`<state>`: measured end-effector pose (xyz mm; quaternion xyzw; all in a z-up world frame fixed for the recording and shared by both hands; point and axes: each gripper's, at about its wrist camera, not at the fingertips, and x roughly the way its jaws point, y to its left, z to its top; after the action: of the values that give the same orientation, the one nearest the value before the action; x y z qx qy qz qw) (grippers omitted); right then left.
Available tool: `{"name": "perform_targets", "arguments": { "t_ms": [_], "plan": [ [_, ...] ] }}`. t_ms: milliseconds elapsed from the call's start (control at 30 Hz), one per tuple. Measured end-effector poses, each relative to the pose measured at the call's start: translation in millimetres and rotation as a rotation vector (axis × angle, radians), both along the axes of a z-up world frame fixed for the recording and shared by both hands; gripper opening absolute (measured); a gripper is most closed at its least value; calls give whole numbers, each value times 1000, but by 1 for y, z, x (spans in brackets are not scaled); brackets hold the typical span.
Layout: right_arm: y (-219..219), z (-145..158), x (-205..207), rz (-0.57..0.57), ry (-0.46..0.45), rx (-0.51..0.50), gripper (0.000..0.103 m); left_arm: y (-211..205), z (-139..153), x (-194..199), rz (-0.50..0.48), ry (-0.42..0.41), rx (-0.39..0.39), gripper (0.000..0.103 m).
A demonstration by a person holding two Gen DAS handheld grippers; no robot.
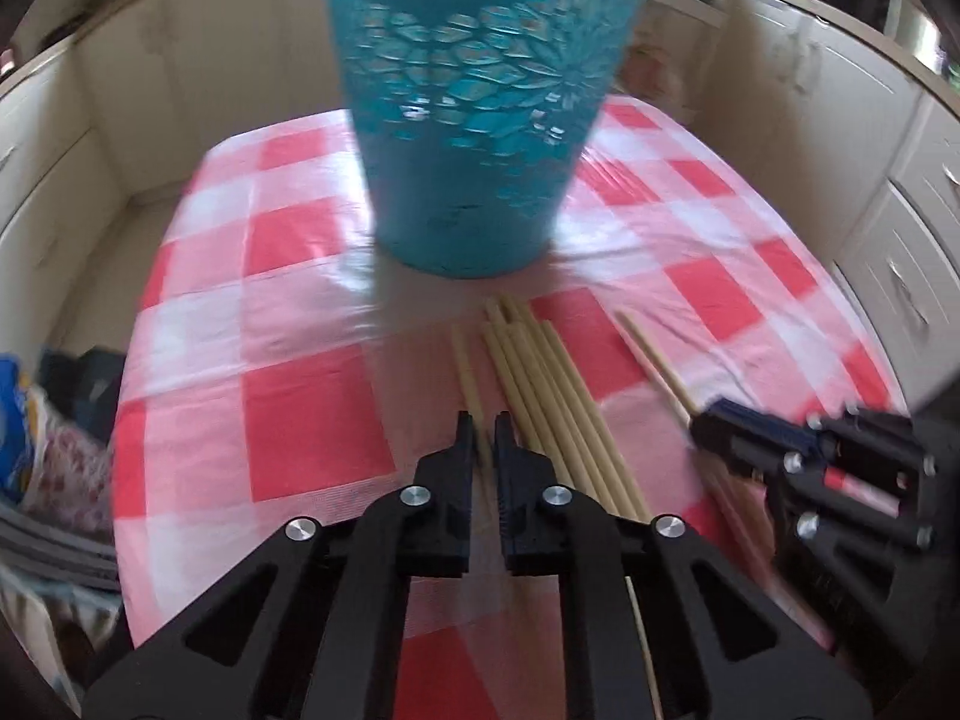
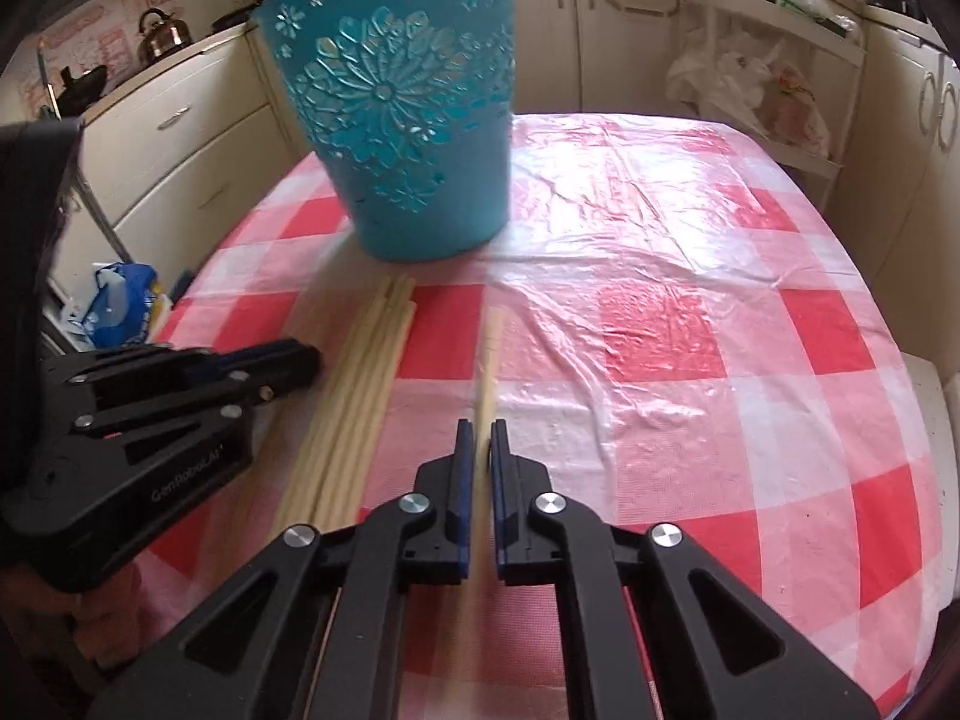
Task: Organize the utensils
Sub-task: 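Return both tools to the bundle and grasp one stick with each, then lift the stick with the left tool and drop it into the blue bin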
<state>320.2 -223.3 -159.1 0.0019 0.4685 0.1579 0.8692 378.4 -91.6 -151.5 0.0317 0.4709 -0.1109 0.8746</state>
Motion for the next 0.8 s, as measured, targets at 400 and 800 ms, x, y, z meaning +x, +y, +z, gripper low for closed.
{"name": "perform_targets", "arguments": {
  "t_ms": [400, 800],
  "plan": [
    [14, -5, 9, 20, -16, -99, 9, -2, 1, 18, 33, 32, 103, 19],
    [-60, -1, 15, -205, 69, 348, 6, 38, 75, -39, 46, -193, -192, 4]
  ]
}}
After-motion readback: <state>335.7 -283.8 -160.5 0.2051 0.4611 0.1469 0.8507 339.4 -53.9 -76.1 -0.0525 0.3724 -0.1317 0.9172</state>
